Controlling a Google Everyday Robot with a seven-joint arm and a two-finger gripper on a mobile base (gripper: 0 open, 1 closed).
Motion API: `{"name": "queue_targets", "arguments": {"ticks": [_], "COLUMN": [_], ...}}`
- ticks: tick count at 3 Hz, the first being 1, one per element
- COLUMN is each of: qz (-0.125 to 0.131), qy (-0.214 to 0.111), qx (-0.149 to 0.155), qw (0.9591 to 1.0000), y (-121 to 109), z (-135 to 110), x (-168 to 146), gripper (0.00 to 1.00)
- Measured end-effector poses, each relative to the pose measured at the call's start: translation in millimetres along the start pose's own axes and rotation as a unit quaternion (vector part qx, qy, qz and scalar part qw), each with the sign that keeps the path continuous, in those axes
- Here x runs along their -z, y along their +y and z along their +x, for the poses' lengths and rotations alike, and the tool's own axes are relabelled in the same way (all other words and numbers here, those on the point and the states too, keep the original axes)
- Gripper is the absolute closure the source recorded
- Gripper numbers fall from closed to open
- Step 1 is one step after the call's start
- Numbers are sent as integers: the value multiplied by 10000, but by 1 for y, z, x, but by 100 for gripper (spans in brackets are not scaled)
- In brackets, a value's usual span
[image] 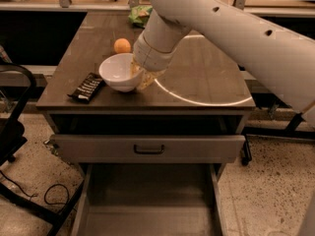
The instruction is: Move white bowl near rxbar chocolate
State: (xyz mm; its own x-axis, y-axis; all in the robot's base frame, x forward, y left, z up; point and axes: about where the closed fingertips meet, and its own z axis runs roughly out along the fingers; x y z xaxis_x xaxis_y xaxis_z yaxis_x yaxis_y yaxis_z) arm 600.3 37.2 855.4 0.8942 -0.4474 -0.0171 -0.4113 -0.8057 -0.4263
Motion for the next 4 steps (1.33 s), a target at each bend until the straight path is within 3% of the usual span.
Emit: {"name": "queue_targets", "arguments": {"ticks": [1,2,4], "qz": [-17,-26,-41], "qy": [-29,-41,-62], "qx": [3,10,19], "qw": [10000,10000,10000], "y": [0,0,0], "z": [0,-1,-2], "x": [-2,-4,-7], "gripper": [85,54,8]}}
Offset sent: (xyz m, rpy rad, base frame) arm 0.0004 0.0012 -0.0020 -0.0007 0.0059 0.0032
